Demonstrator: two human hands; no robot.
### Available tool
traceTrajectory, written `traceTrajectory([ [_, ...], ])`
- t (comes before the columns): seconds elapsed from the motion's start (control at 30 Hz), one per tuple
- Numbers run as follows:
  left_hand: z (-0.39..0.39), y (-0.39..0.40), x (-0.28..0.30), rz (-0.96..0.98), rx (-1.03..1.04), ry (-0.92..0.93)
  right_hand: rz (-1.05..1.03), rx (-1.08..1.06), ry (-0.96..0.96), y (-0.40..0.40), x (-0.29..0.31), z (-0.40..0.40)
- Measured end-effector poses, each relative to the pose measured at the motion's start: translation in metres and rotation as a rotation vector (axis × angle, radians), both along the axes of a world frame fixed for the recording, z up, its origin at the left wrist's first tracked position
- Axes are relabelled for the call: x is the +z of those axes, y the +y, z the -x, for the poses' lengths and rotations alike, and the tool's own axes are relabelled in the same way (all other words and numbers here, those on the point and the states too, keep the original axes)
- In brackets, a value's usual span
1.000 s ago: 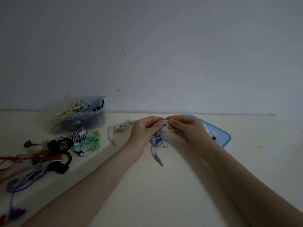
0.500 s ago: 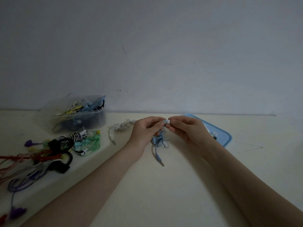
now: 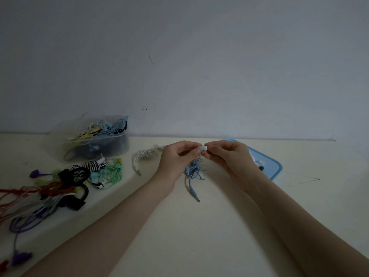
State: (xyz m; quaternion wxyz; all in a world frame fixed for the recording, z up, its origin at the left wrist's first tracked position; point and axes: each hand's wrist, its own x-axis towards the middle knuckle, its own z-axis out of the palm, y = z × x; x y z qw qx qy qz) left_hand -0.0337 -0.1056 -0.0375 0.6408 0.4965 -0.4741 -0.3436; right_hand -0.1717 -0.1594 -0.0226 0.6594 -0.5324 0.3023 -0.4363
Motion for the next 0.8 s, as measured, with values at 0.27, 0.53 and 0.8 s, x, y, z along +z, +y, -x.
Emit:
traceTrajectory([
  [0.27, 0.0006, 0.0018, 0.0004, 0.018, -0.015, -0.019, 0.002, 0.007, -0.001, 0.0019, -0.0005, 0.0011],
  [0.53, -0.0011, 0.0003, -0.0006, -0.029, -0.049, 0.053, -0.018, 0.020, -0.032, 0.0032, -0.0021, -0.0014],
  [0.8, -0.0018, -0.0012, -0.0019, -0.065, -0.018, 0.043, 0.016, 0.043, -0.014, 0.0039, -0.0027, -0.0001],
])
